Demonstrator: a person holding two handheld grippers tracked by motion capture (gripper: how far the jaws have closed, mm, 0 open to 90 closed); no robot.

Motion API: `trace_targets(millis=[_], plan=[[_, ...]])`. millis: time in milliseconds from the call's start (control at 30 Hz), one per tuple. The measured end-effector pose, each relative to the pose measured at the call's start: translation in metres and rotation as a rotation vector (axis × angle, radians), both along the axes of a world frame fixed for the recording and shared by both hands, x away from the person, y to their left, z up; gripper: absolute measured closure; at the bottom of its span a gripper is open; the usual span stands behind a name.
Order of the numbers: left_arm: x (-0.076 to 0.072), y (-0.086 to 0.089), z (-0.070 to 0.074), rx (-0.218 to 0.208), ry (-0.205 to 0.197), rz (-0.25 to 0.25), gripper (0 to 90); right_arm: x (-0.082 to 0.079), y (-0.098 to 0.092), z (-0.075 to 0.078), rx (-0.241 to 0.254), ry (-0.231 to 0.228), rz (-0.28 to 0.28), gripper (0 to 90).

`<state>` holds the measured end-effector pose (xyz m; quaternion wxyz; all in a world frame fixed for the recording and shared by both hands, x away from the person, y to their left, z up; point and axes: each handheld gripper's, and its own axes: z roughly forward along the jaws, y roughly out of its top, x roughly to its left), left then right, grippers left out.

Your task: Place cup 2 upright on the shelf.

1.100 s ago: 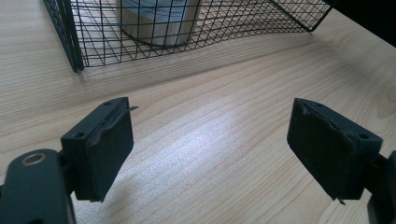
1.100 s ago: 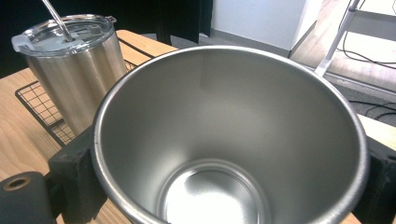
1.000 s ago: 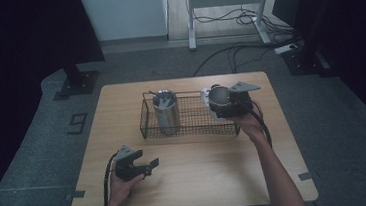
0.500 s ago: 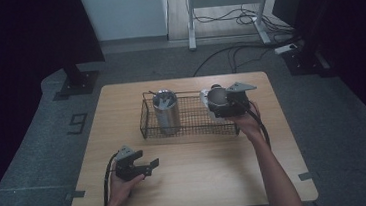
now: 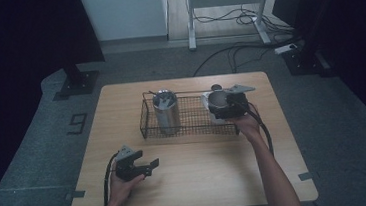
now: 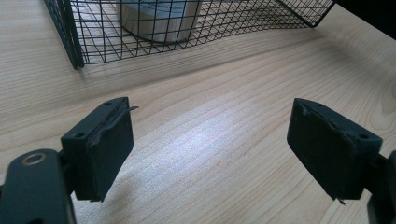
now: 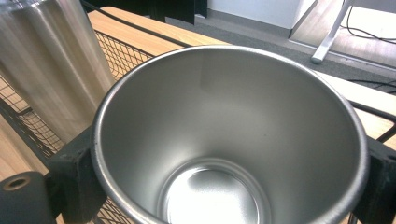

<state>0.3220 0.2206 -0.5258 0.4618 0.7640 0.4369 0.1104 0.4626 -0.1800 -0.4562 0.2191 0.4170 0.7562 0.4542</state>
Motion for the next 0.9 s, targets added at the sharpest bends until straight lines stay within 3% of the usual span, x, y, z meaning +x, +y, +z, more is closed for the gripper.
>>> trace_targets(millis=[833, 900], plan=[[0.000, 0.000, -0.001, 0.000, 0.001, 0.001, 15.1, 0.003, 0.004, -0.020, -0.027, 0.039, -0.005, 6.7], [-0.001, -0.001, 0.000, 0.019, -0.008, 0.007, 15.1, 0.004, 0.005, -0.022, -0.032, 0.044, -0.008, 6.7]])
